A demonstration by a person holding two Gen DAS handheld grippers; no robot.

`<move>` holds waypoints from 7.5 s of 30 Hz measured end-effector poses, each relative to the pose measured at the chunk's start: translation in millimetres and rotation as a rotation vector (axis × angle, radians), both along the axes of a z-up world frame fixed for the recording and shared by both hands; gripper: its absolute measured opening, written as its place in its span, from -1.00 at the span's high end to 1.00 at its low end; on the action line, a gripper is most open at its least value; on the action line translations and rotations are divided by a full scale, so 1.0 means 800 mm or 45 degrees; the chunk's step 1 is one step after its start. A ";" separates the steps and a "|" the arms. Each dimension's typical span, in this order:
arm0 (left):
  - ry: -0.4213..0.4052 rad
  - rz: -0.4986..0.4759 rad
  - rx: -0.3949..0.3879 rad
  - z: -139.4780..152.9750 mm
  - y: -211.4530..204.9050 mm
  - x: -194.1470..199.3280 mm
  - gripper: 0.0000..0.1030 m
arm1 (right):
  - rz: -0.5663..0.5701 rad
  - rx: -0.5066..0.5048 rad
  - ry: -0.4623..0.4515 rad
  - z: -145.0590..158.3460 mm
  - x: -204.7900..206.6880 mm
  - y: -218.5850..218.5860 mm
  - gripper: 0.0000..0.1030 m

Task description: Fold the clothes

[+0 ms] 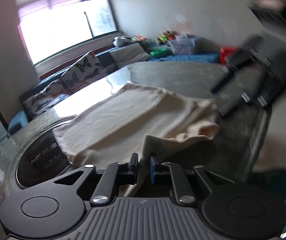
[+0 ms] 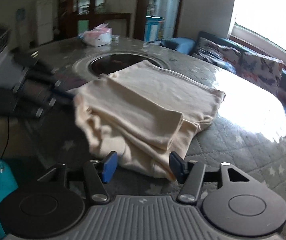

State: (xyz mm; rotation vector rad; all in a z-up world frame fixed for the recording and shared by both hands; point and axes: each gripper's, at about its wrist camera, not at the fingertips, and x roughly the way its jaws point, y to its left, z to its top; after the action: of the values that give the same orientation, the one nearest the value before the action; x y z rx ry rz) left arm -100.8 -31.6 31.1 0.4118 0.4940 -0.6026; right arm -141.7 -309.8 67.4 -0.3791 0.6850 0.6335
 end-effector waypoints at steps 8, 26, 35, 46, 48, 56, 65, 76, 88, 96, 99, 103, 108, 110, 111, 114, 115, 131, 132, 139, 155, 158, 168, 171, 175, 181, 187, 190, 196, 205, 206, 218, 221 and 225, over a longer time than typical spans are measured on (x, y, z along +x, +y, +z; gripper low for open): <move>0.080 0.063 -0.114 0.013 0.007 0.040 0.78 | 0.119 -0.043 -0.107 -0.013 0.011 0.029 -0.23; 0.004 0.015 0.094 -0.018 0.019 0.003 0.22 | 0.027 0.199 0.096 -0.007 0.071 0.029 0.74; -0.049 0.019 0.085 -0.010 0.027 0.005 0.88 | -0.007 0.257 0.033 0.003 0.059 0.029 0.82; -0.038 -0.055 0.005 0.031 0.041 -0.059 0.89 | 0.068 0.287 -0.031 0.048 -0.003 0.014 0.83; -0.027 -0.077 -0.016 0.040 0.045 -0.075 0.89 | 0.088 0.281 -0.030 0.057 -0.022 0.010 0.83; -0.029 -0.036 -0.064 0.049 0.046 -0.064 0.89 | 0.101 0.269 -0.019 0.071 -0.028 0.013 0.83; -0.085 0.070 -0.093 0.060 0.057 0.047 0.89 | 0.089 0.211 -0.044 0.090 0.074 0.027 0.83; 0.113 0.398 -0.050 0.007 0.042 0.198 0.86 | -0.028 0.155 0.011 0.037 0.222 0.063 0.78; 0.160 0.495 -0.081 0.003 0.059 0.205 0.80 | -0.229 0.253 0.046 0.006 0.223 0.026 0.56; 0.167 0.330 -0.036 0.002 0.029 0.199 0.45 | -0.203 0.223 0.099 0.000 0.222 0.024 0.41; 0.184 0.310 -0.002 -0.007 0.023 0.203 0.40 | -0.191 0.200 0.111 -0.008 0.234 0.033 0.41; 0.184 0.271 0.017 -0.013 0.018 0.209 0.46 | -0.166 0.175 0.134 -0.019 0.245 0.044 0.41; 0.110 0.266 0.061 -0.012 0.010 0.205 0.84 | -0.192 0.171 0.124 -0.024 0.245 0.049 0.80; 0.061 0.267 0.063 -0.008 0.004 0.203 0.84 | -0.208 0.176 0.069 -0.018 0.239 0.049 0.81; 0.047 0.268 0.060 -0.007 0.001 0.204 0.84 | -0.217 0.176 0.044 -0.015 0.237 0.049 0.81; 0.060 0.284 0.072 -0.012 -0.007 0.213 0.84 | -0.244 0.162 0.011 -0.015 0.240 0.051 0.81; 0.075 0.291 0.083 -0.017 -0.010 0.218 0.83 | -0.261 0.156 0.030 -0.020 0.245 0.052 0.81; 0.080 0.362 0.048 -0.009 -0.007 0.212 0.42 | -0.276 0.195 0.048 -0.010 0.189 0.008 0.60; 0.078 0.364 0.037 -0.007 -0.007 0.210 0.42 | -0.290 0.192 0.058 -0.013 0.189 0.005 0.60; 0.091 0.326 -0.010 0.003 -0.016 0.177 0.42 | -0.438 0.240 0.091 -0.034 0.212 -0.022 0.62; 0.138 0.307 -0.094 0.002 -0.027 0.109 0.42 | -0.215 0.263 0.035 -0.001 0.142 0.016 0.61; 0.147 0.312 -0.098 -0.002 -0.024 0.101 0.42 | -0.185 0.270 0.031 -0.004 0.124 0.022 0.61; 0.143 0.348 -0.097 -0.011 -0.021 0.094 0.40 | -0.308 0.336 0.098 -0.035 0.115 -0.011 0.62; 0.127 0.330 -0.116 -0.001 -0.023 0.087 0.40 | -0.306 0.328 0.071 -0.027 0.107 -0.012 0.61; 0.113 0.278 -0.144 0.008 -0.037 0.081 0.40 | -0.313 0.333 0.044 -0.019 0.091 -0.015 0.61; 0.136 0.193 -0.140 -0.002 -0.072 0.082 0.40 | -0.341 0.306 0.051 -0.031 0.087 -0.020 0.61; 0.162 0.185 -0.143 -0.020 -0.076 0.082 0.40 | -0.308 0.267 0.028 -0.020 0.085 -0.013 0.61; 0.160 0.181 -0.141 -0.017 -0.074 0.078 0.40 | -0.277 0.280 0.004 -0.011 0.084 -0.004 0.61; 0.152 0.242 -0.179 -0.005 -0.052 0.070 0.40 | -0.195 0.278 0.010 -0.014 0.092 0.026 0.61; 0.184 0.470 -0.266 -0.004 0.016 0.075 0.40 | -0.198 0.242 0.062 -0.032 0.096 0.035 0.61; 0.181 0.485 -0.264 -0.006 0.021 0.075 0.40 | -0.198 0.241 0.062 -0.033 0.096 0.035 0.61; 0.203 0.547 -0.190 -0.006 0.027 0.103 0.36 | -0.185 0.255 0.077 -0.031 0.100 0.030 0.61; 0.201 0.546 -0.190 -0.003 0.025 0.110 0.37 | -0.187 0.273 0.088 -0.028 0.103 0.028 0.59; 0.167 0.515 -0.191 0.009 0.013 0.122 0.38 | -0.211 0.331 0.120 -0.023 0.118 0.020 0.58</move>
State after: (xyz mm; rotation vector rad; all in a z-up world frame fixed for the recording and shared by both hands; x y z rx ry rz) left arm -3.4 -20.9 38.1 0.1229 0.6330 -0.2727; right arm -47.3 -293.7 49.2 -0.0513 0.7055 0.5763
